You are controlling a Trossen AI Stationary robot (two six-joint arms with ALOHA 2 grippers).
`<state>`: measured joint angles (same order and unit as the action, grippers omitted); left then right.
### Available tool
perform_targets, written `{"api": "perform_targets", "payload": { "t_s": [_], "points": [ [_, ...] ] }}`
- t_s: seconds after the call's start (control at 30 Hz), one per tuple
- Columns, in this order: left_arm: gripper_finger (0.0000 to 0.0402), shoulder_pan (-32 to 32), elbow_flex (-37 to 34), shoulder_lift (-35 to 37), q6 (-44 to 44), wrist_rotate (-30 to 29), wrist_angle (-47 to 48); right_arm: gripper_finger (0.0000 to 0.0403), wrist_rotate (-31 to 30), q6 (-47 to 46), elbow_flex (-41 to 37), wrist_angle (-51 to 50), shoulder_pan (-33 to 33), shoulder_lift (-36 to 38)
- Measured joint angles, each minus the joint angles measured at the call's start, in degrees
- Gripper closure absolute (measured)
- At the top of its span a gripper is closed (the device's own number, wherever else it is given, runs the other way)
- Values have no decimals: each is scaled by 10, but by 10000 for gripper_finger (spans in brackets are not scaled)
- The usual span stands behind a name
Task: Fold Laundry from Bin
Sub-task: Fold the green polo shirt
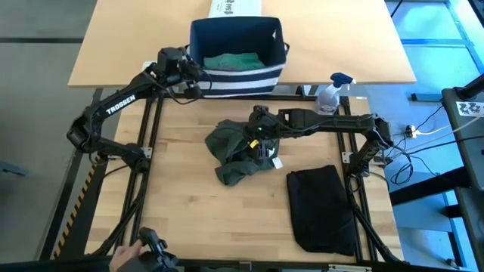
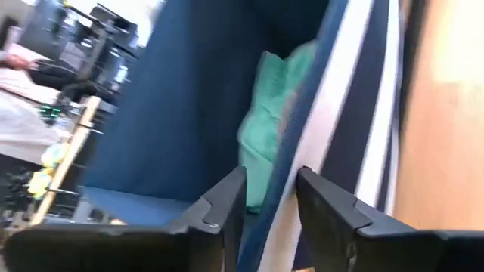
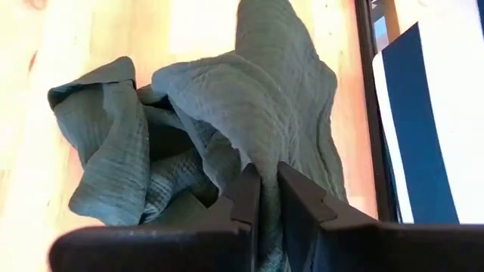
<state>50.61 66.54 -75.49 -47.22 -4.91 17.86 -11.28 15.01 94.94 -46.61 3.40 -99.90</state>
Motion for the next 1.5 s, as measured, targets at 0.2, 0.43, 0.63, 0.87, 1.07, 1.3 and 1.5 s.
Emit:
{"api": "perform_targets", "payload": {
  "t_s": [0.2,0.43,0.63,0.87,1.07,1.3,1.5],
  "points": [
    [264,0,49,1,1,4,10,361,-38,0,0,0,0,0],
    [216,-1,99,1,38,14,48,361,-43,3,0,0,0,0],
    [187,-61,145,6,130,41,141,361,-97,22,0,2,0,3],
    [224,-219,130,32,159,-53,178,361,-75,34,0,60,47,41],
    [255,-355,87,40,214,-130,178,361,-3,14,0,62,139,56],
    [265,-474,-4,40,291,-174,154,334,23,-1,1,33,148,74],
    [266,-535,-129,37,336,-151,54,312,58,-54,-16,-7,65,74]
  ]
}}
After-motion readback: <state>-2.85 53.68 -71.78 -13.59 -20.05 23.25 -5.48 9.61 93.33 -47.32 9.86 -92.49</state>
